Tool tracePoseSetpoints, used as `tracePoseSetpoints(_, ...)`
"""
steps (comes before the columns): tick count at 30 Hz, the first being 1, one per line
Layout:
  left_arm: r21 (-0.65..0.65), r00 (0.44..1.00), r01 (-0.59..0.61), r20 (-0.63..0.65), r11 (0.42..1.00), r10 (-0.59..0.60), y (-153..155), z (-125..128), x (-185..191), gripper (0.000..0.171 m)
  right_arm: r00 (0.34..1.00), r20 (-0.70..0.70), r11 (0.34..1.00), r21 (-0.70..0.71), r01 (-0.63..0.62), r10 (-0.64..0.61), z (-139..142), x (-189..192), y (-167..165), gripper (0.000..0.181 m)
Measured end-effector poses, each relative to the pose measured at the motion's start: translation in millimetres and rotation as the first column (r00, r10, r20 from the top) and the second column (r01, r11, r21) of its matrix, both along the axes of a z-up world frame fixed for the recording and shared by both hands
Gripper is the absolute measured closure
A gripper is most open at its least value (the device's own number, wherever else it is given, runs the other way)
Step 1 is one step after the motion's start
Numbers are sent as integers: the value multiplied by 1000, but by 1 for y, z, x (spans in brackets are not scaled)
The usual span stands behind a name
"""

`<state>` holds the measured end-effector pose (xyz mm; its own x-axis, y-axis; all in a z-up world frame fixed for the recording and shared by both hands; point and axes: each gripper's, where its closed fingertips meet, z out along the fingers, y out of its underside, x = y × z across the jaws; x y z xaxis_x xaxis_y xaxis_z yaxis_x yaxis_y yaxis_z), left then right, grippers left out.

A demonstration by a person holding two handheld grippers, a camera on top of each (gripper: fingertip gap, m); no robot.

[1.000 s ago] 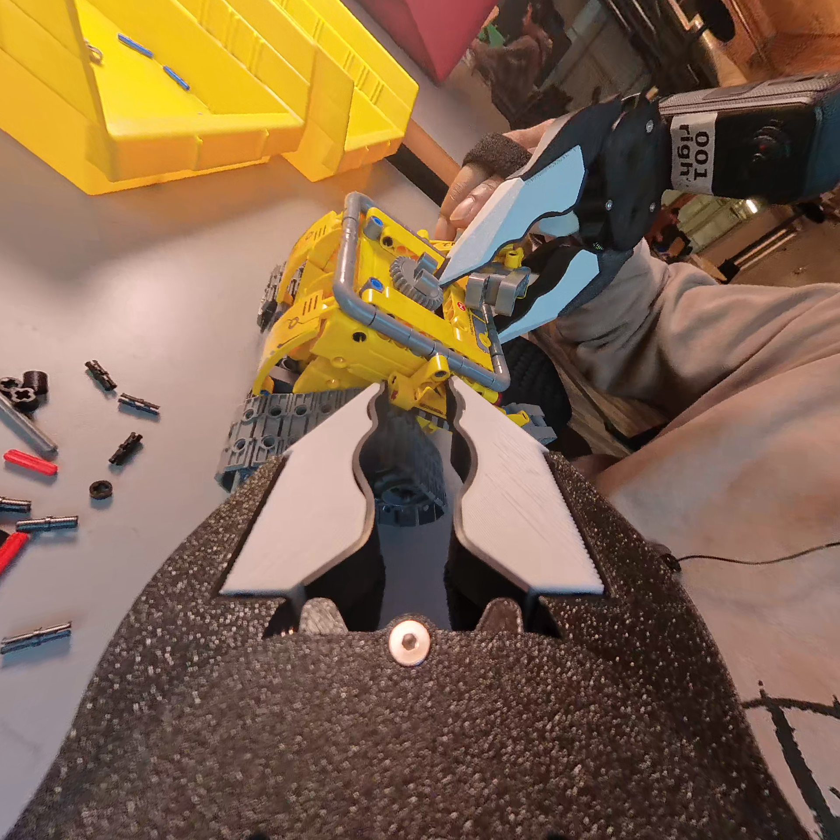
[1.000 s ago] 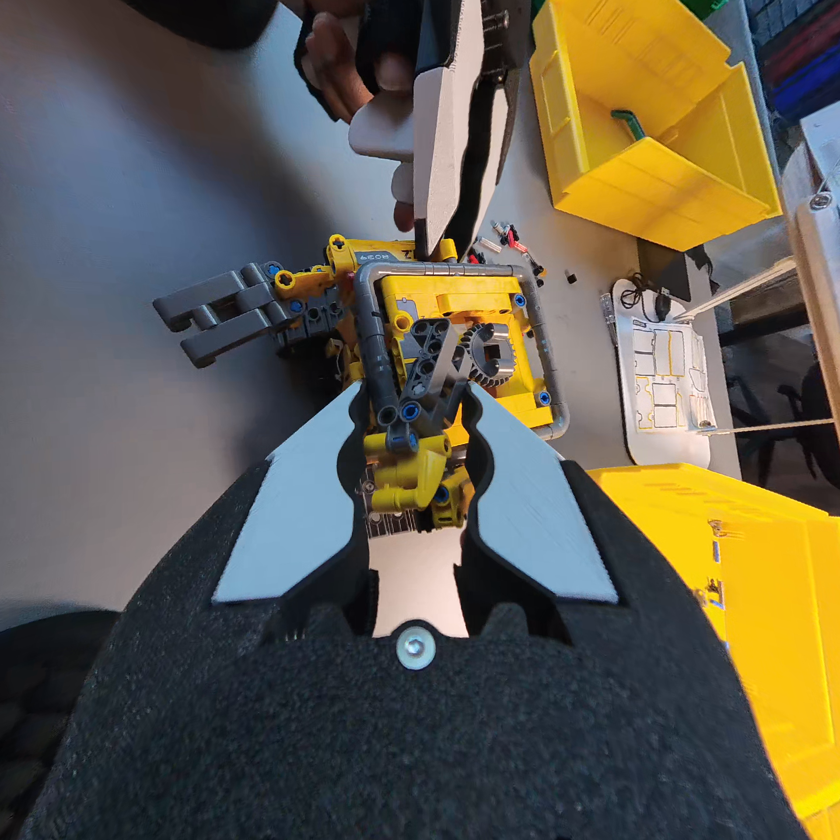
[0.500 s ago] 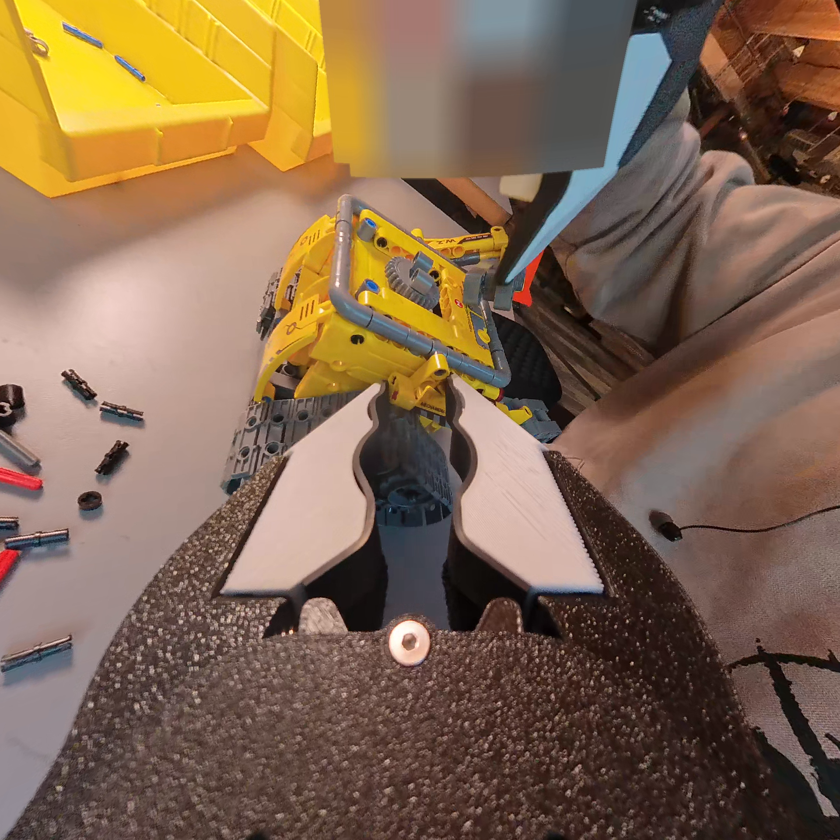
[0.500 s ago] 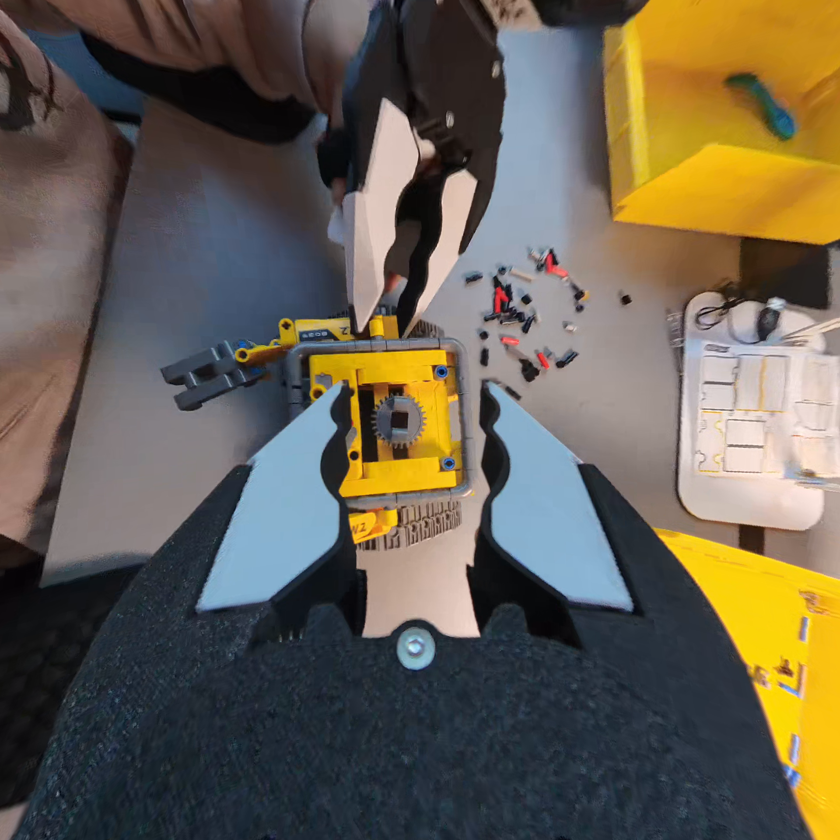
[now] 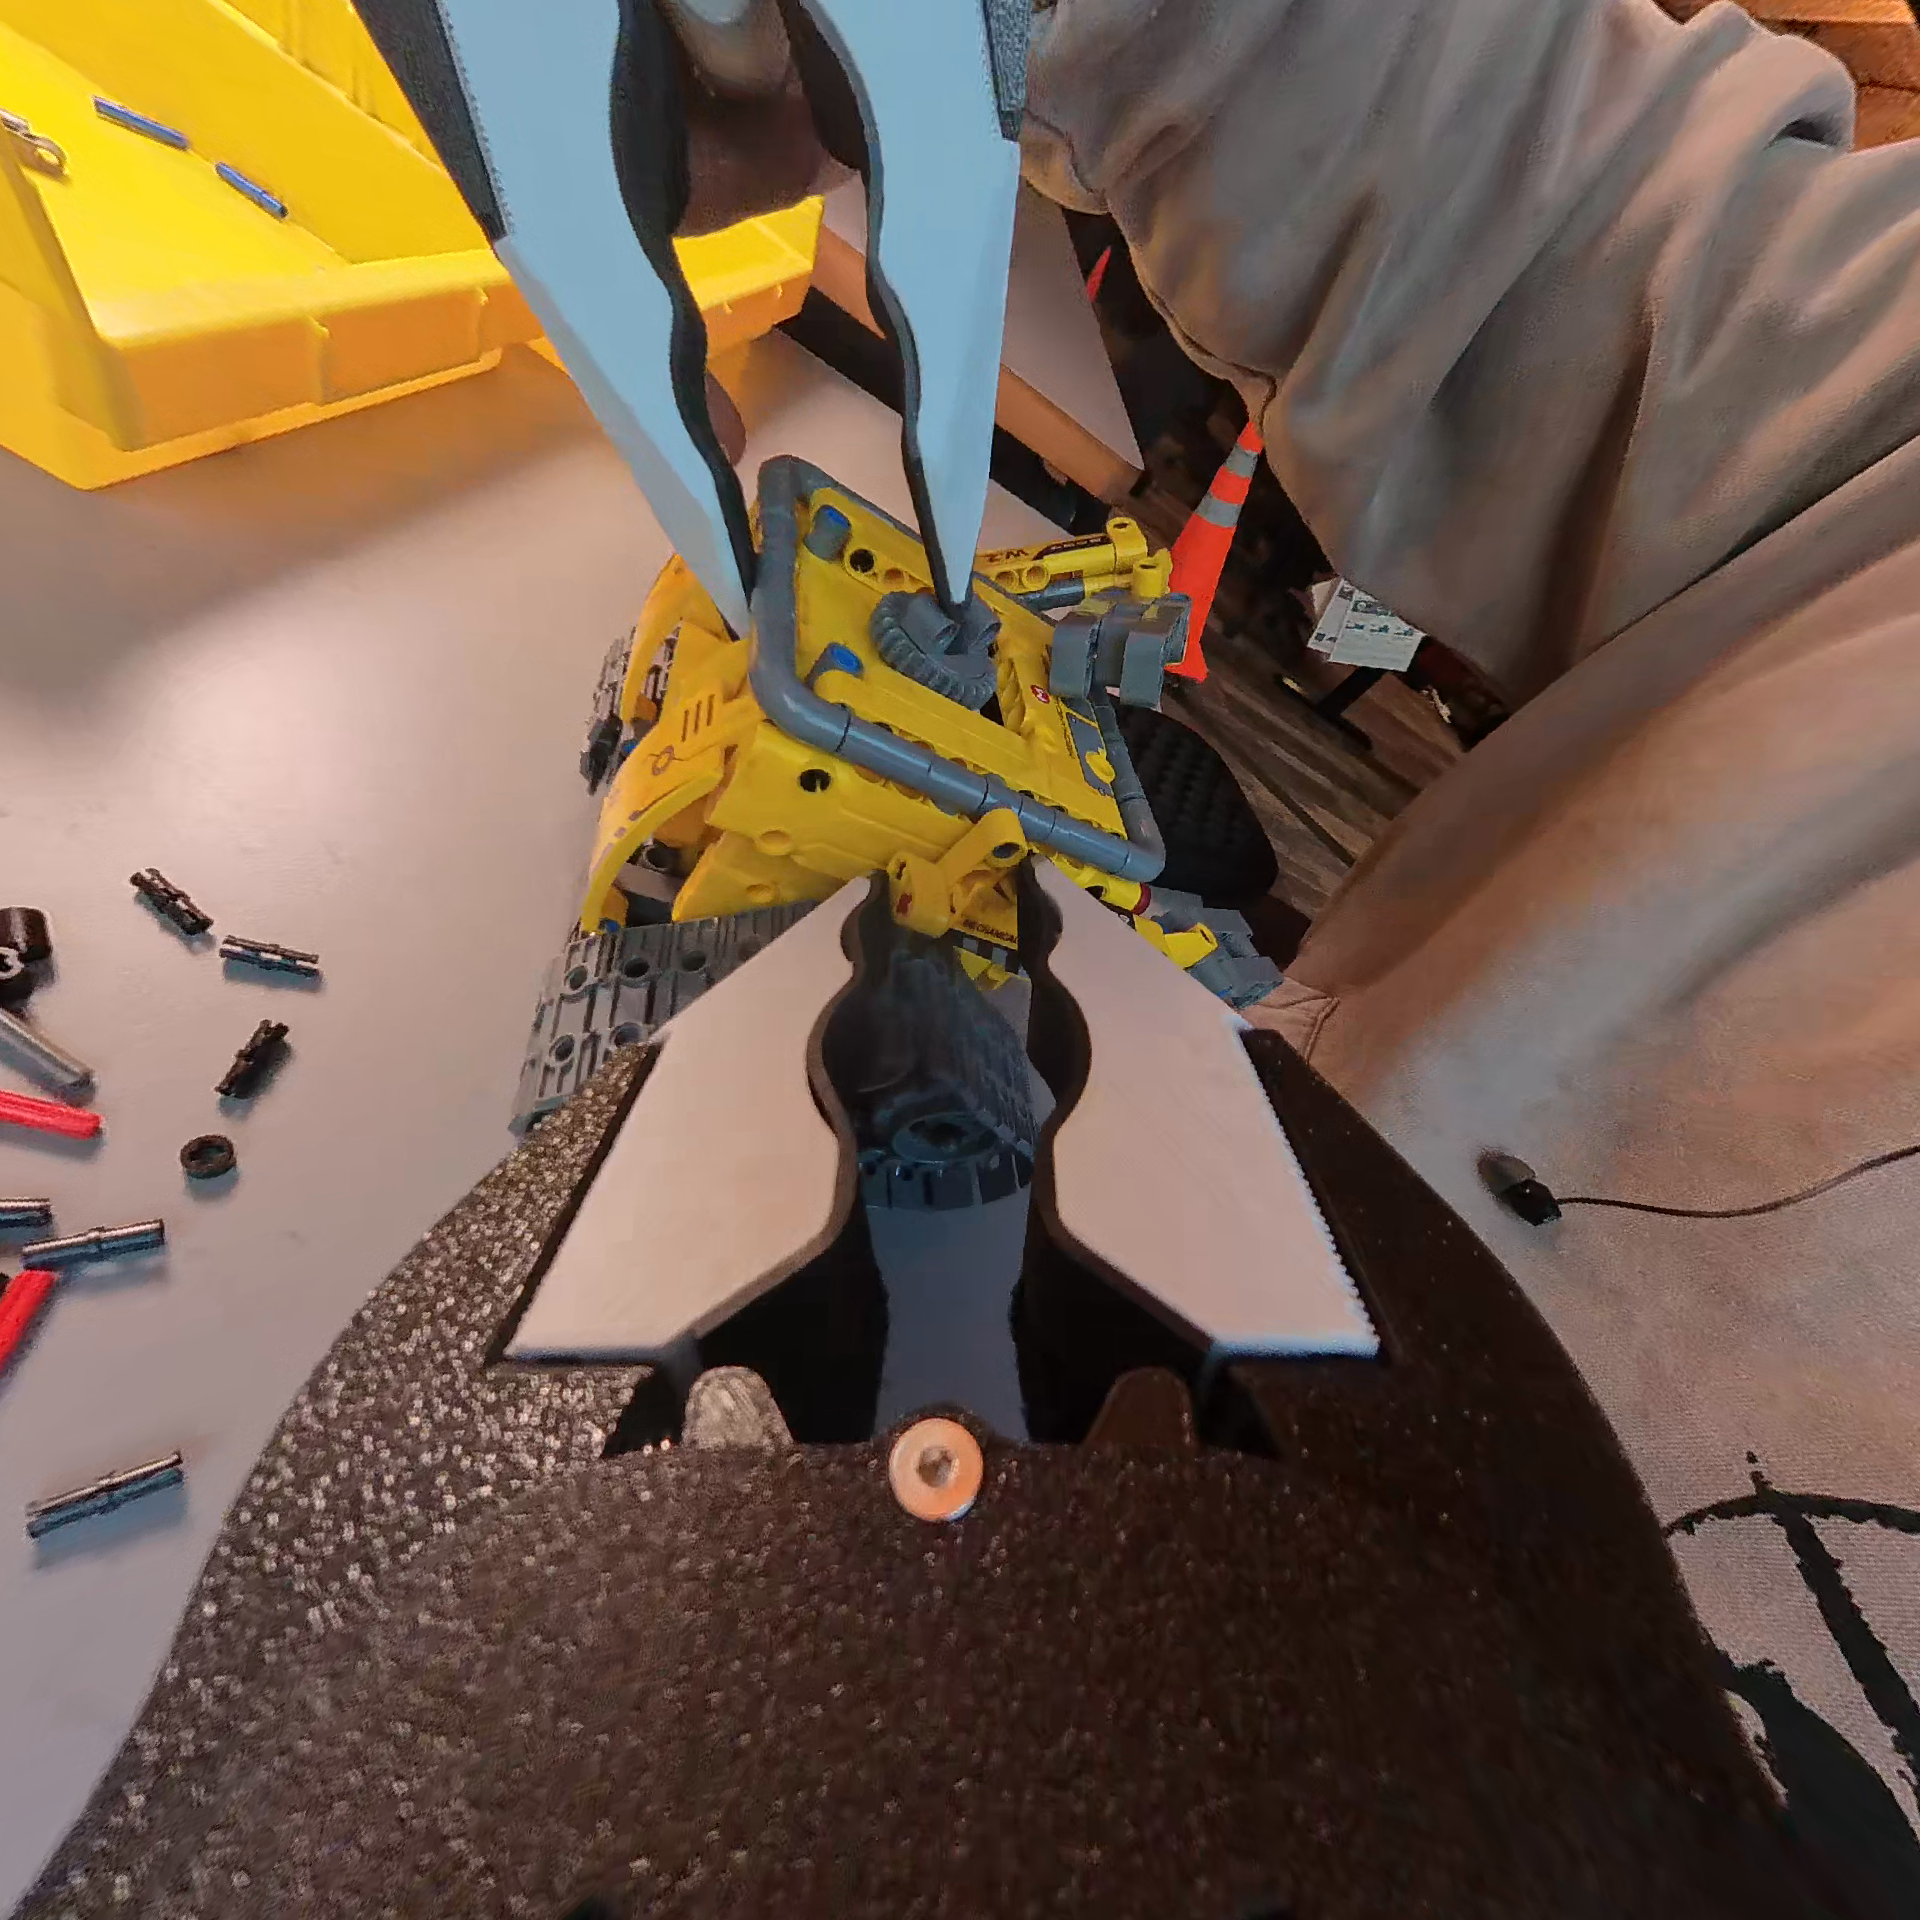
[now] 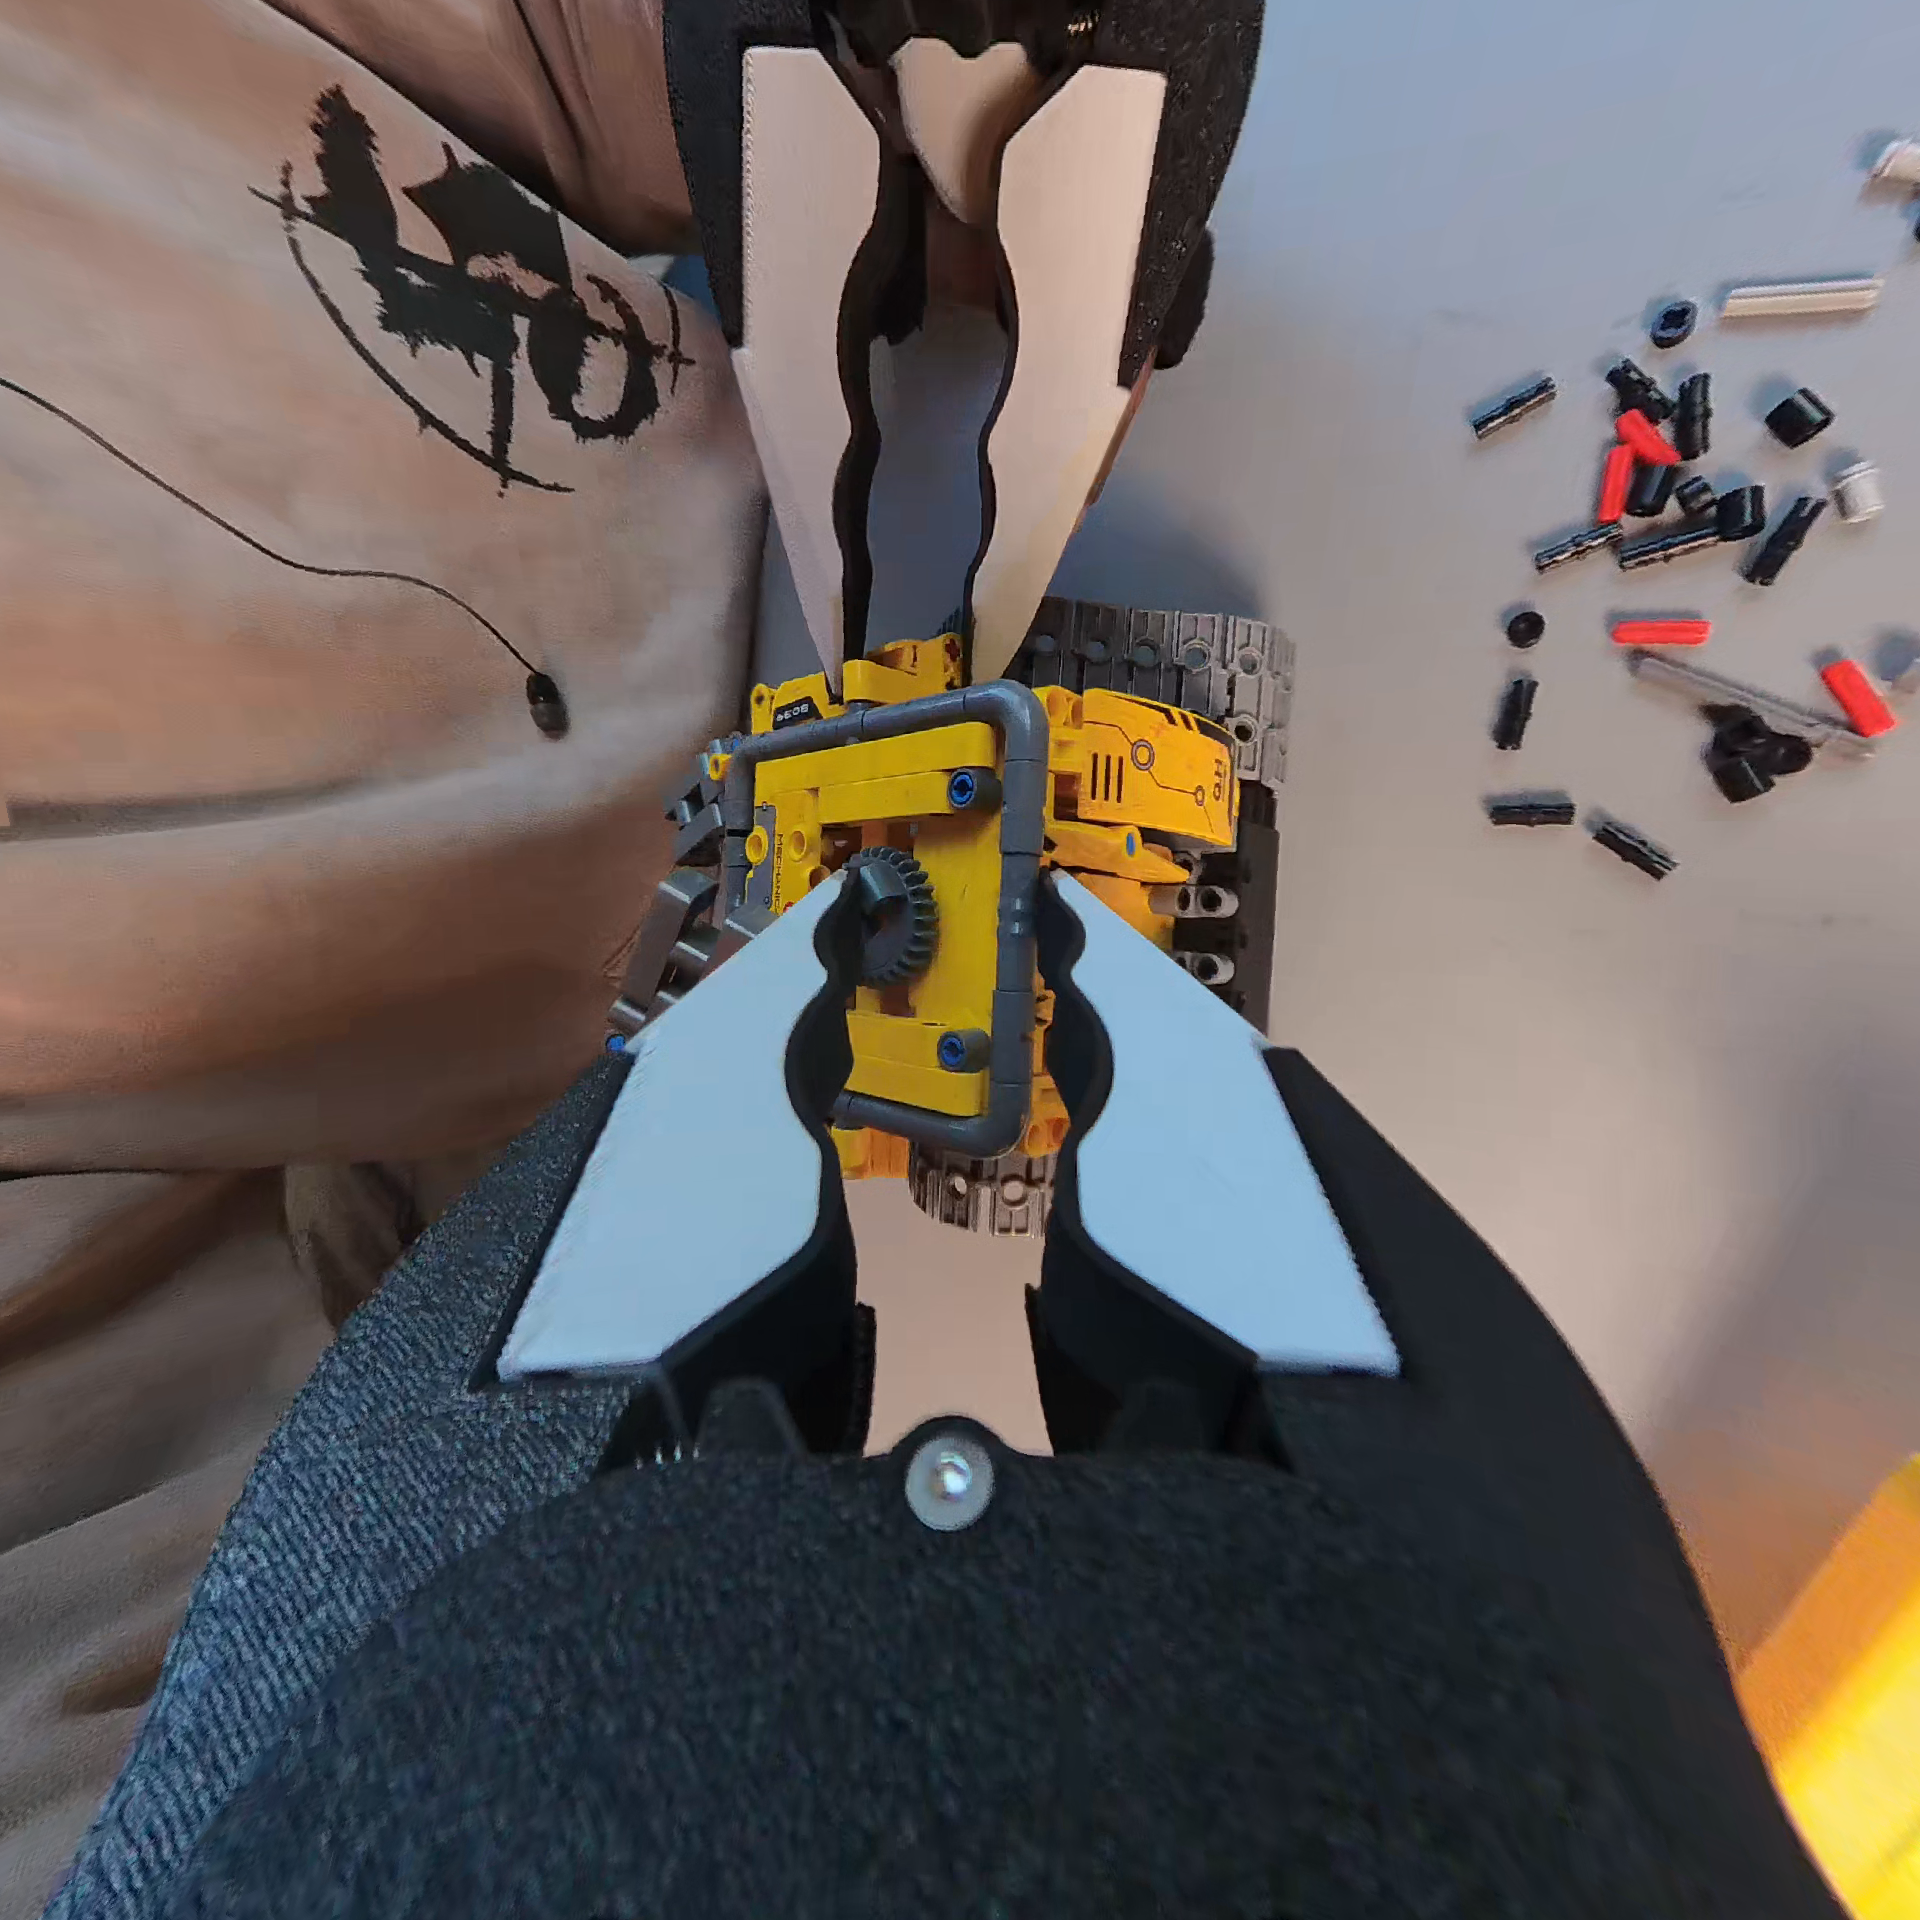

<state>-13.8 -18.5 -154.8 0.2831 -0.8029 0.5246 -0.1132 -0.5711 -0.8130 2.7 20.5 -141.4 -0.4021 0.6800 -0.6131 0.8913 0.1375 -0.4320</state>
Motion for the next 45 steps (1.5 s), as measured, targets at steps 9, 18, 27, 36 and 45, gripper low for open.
tracePoseSetpoints(9, -28, 999, 9, 33, 1000, -8, -2, -1, 4, 148, 999, -10, 999, -3, -36, 36, -9, 0, 7, 176)
tracePoseSetpoints(18, -68, 997, -48, 58, 997, 52, -5, -1, -12, 149, 998, -35, 997, 52, -57, 58, -12, 0, 3, 178)
tracePoseSetpoints(27, -144, 969, -161, 168, 977, 184, -27, 1, -81, 150, 998, -16, 994, 84, -64, 66, -13, 17, 3, 177)
tracePoseSetpoints(36, -97, 943, -216, 239, 972, 233, -14, 21, -94, 149, 991, -129, 986, 154, 62, -42, -11, 9, 18, 177)
tracePoseSetpoints(45, -106, 937, -255, 217, 961, 273, -14, 9, -95, 148, 886, -184, 883, 126, 452, -427, -11, 49, 53, 177)
